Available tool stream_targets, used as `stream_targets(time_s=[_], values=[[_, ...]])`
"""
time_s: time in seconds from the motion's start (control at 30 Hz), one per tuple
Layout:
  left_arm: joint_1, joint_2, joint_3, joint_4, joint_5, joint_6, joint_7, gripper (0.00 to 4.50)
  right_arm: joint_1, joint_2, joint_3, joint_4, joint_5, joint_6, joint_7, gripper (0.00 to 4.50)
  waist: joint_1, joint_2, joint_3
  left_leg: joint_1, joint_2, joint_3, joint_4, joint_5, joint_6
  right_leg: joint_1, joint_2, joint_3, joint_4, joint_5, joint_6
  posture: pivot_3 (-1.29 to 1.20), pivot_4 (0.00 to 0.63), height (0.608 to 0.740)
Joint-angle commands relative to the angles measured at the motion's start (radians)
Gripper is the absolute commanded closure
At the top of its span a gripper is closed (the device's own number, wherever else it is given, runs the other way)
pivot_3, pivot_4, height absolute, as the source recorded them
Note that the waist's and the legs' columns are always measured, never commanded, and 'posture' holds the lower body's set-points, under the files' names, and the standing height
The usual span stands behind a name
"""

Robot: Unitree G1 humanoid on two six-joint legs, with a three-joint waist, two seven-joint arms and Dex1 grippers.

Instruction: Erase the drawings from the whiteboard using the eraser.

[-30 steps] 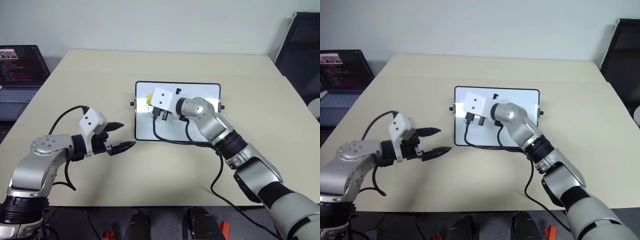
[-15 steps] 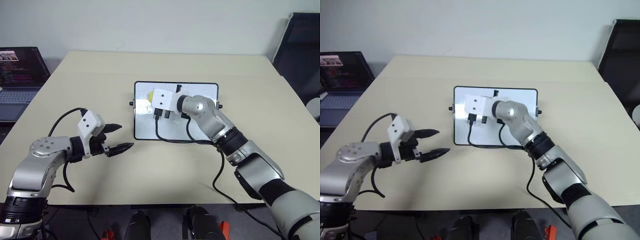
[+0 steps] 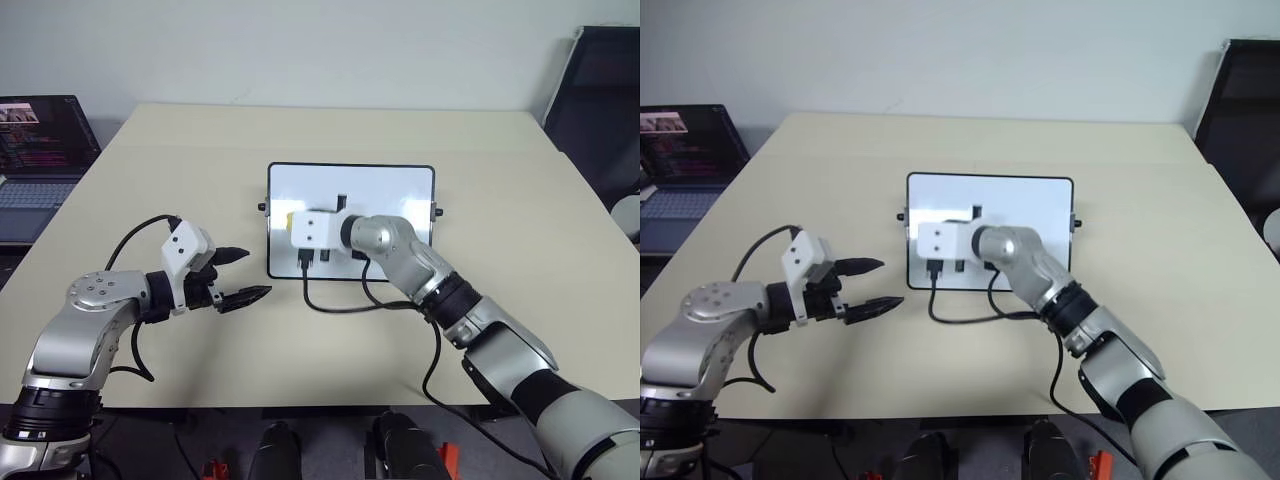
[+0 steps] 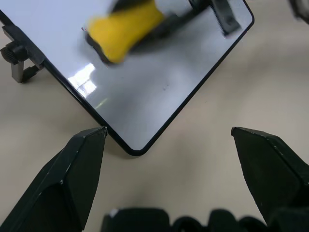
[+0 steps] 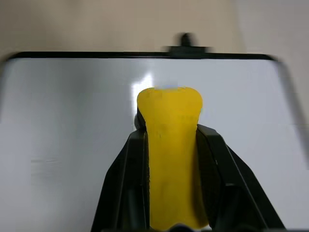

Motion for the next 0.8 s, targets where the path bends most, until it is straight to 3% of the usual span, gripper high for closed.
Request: stream_targets(time_s=[0.03, 0.23, 0.47, 0.6, 0.8], values=[[-0.018, 0.002, 0.013, -0.013, -0.002, -0.015, -0.003, 0.0, 0.0, -0.001, -0.009, -0.009, -0.002, -0.01, 0.029, 3.52, 0.0, 0.0, 0.0, 0.001, 0.0, 0.0, 0.0, 0.0, 0.0, 0.0, 0.0, 0.0, 0.0, 0.0, 0.0, 0.0, 0.15, 0.74], [-0.016, 0.0, 0.013, -0.015, -0.001, -0.015, -0.005, 0.0, 0.07, -0.03, 0.038, -0.083, 0.002, 0.022, 0.214, 3.52, -0.001, 0.0, 0.0, 0.001, 0.0, 0.0, -0.002, 0.0, 0.0, 0.0, 0.0, 0.0, 0.0, 0.001, 0.005, 0.0, 0.15, 0.74], [-0.016, -0.003, 0.01, -0.016, -0.002, -0.015, -0.006, 0.0, 0.01, 0.012, -0.041, -0.028, -0.02, -0.021, 0.011, 3.52, -0.001, 0.0, 0.0, 0.002, 0.0, 0.0, -0.001, 0.0, 0.0, 0.001, 0.001, 0.0, 0.001, 0.0, 0.0, 0.0, 0.15, 0.74], [-0.016, -0.004, 0.01, -0.017, -0.001, -0.015, -0.005, 0.0, -0.001, 0.022, -0.049, -0.005, -0.009, -0.035, -0.015, 3.52, -0.001, 0.0, 0.0, 0.002, 0.0, 0.0, -0.001, 0.0, 0.0, 0.001, 0.001, 0.0, 0.001, 0.0, 0.0, 0.0, 0.15, 0.74], [-0.02, -0.008, 0.011, -0.018, -0.005, -0.012, -0.006, 0.0, 0.052, 0.02, -0.02, -0.03, 0.055, 0.033, 0.188, 3.52, -0.001, 0.0, 0.0, 0.002, 0.001, 0.0, -0.003, 0.0, 0.0, 0.001, 0.001, 0.0, 0.0, 0.001, 0.004, 0.0, 0.15, 0.74]])
